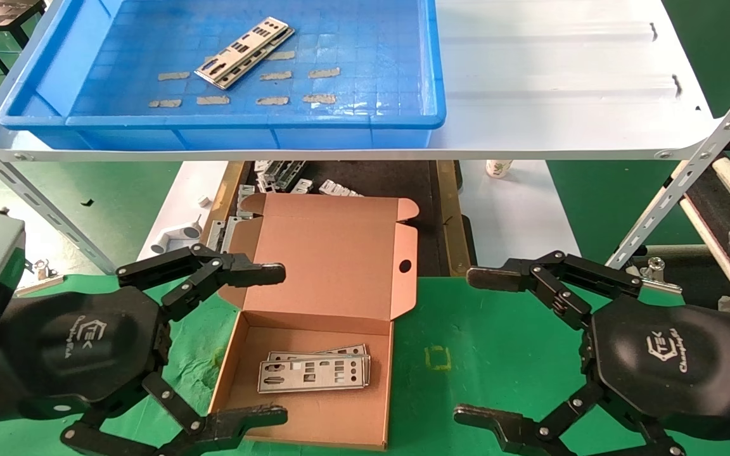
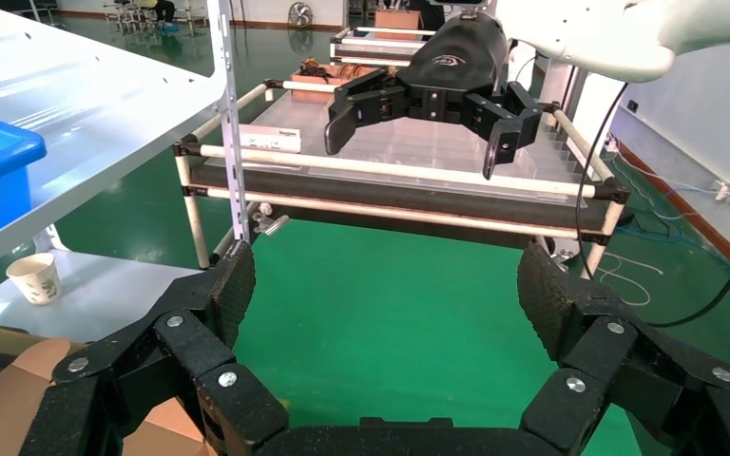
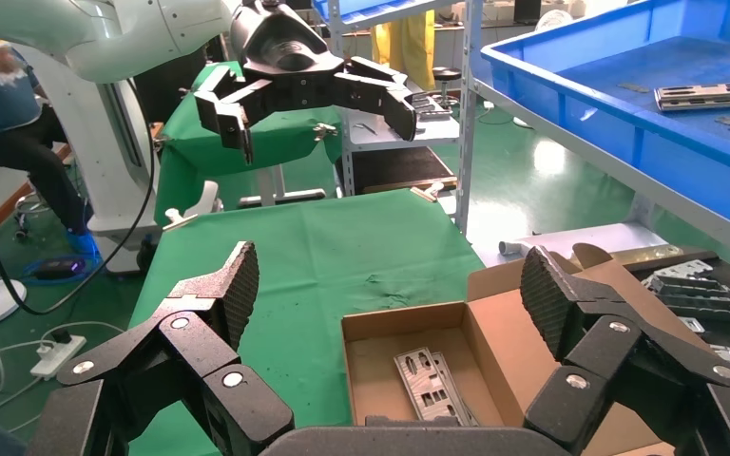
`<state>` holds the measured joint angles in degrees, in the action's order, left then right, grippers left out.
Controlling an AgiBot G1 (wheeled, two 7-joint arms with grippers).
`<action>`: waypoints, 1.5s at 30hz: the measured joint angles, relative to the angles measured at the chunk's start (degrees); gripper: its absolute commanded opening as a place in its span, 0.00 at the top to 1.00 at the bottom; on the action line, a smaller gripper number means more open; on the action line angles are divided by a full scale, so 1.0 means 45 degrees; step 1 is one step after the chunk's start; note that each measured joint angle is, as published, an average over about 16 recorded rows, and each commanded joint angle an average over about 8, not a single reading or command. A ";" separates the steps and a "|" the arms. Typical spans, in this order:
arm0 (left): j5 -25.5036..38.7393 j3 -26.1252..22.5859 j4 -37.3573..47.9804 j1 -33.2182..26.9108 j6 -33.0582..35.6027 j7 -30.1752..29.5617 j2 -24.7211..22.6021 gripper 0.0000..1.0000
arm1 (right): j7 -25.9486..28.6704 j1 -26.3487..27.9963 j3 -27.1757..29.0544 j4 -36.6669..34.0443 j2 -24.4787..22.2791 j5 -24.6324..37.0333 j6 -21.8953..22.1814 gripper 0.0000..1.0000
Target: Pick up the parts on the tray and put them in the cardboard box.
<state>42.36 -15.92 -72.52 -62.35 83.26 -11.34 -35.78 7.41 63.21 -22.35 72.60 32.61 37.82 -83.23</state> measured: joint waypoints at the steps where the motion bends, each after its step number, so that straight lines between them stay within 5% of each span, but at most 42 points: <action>1: 0.0057 -0.0004 0.0059 -0.0078 -0.0157 -0.0033 -0.0064 0.00 | 0.0000 0.0000 0.0000 0.0000 0.0000 0.0000 0.0000 1.00; 13: 0.2509 -0.0690 0.2622 -0.3195 -0.3587 -0.0179 -0.2146 0.00 | -0.0001 0.0002 -0.0002 -0.0003 0.0000 0.0000 -0.0002 1.00; 28: 0.6339 -0.2398 1.0696 -0.8787 -0.6697 0.0817 -0.5697 0.00 | -0.0002 0.0002 -0.0003 -0.0003 0.0000 -0.0001 -0.0001 1.00; 41: 0.6971 -0.2650 1.4823 -1.0533 -0.8263 0.1334 -0.7148 0.00 | -0.0002 0.0003 -0.0004 -0.0003 0.0000 -0.0002 -0.0001 1.00; 45: 0.6994 -0.2664 1.5319 -1.0700 -0.8375 0.1370 -0.7364 0.10 | -0.0003 0.0003 -0.0004 -0.0003 0.0000 -0.0002 -0.0001 1.00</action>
<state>73.83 -27.91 -3.59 -110.50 45.58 -5.17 -68.92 7.40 63.22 -22.37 72.59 32.61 37.81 -83.23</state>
